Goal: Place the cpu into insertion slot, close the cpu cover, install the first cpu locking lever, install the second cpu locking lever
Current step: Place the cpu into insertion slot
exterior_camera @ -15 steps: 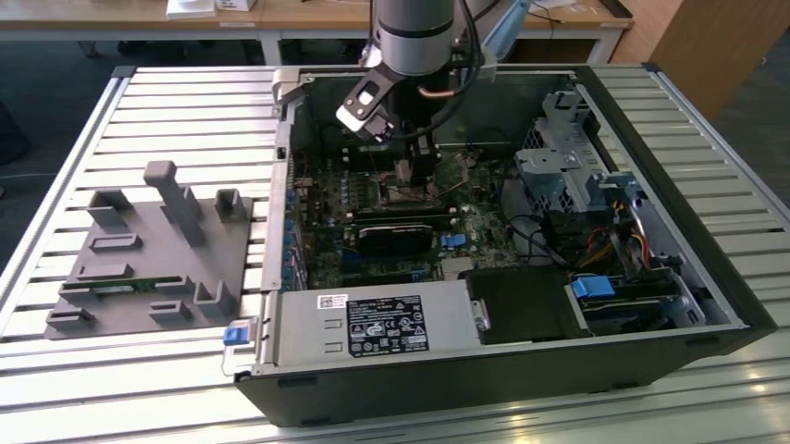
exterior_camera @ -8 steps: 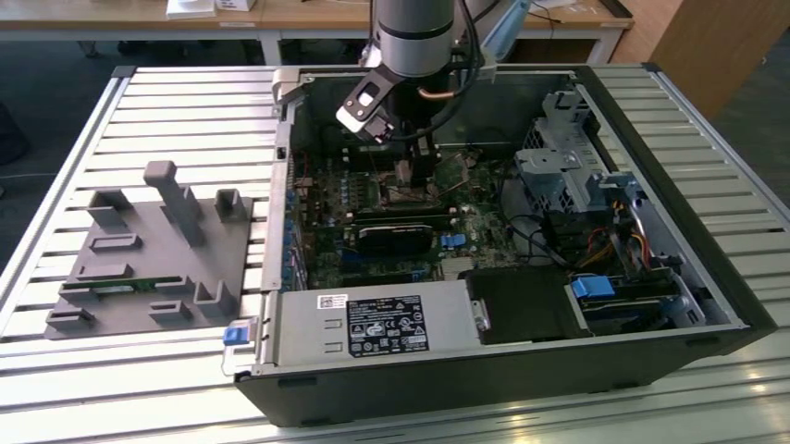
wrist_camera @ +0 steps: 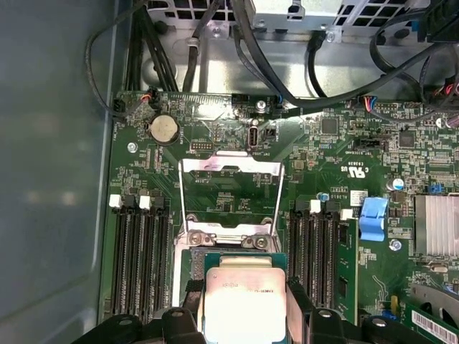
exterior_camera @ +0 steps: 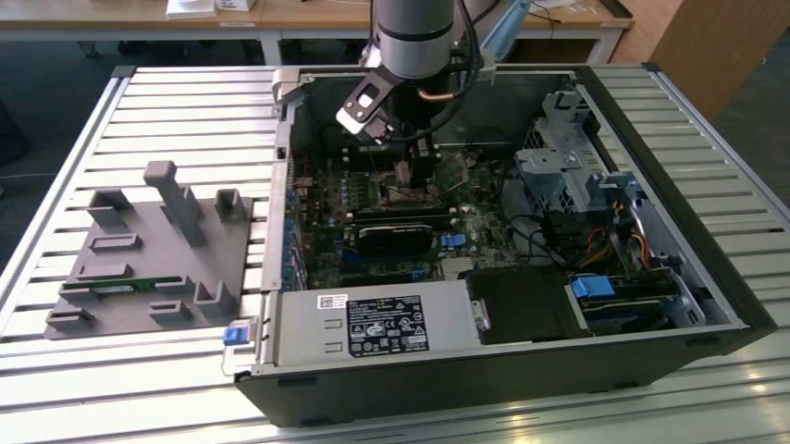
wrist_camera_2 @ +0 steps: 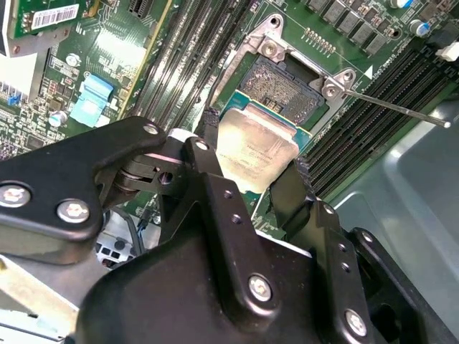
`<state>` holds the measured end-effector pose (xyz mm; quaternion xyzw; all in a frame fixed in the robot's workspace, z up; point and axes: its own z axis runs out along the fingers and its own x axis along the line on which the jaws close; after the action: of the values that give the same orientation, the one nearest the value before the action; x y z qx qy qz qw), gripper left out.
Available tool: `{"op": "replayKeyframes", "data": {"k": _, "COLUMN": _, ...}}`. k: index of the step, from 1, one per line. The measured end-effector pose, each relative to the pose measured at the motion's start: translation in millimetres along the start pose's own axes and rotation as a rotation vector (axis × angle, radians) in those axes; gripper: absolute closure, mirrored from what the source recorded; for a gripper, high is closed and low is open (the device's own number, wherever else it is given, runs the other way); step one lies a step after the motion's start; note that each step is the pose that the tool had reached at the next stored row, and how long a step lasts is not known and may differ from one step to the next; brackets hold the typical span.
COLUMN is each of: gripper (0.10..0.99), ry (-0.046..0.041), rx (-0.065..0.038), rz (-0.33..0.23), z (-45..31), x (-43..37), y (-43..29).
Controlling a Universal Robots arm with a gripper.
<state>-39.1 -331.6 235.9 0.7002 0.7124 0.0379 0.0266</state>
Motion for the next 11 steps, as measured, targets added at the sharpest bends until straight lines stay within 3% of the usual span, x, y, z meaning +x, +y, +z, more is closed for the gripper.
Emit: {"op": "replayKeyframes", "data": {"k": 11, "gripper": 0.545, "ry": -0.0002, "rx": 0.0, "rz": -0.001, "z": 11.5, "x": 2.4, "y": -4.2}}
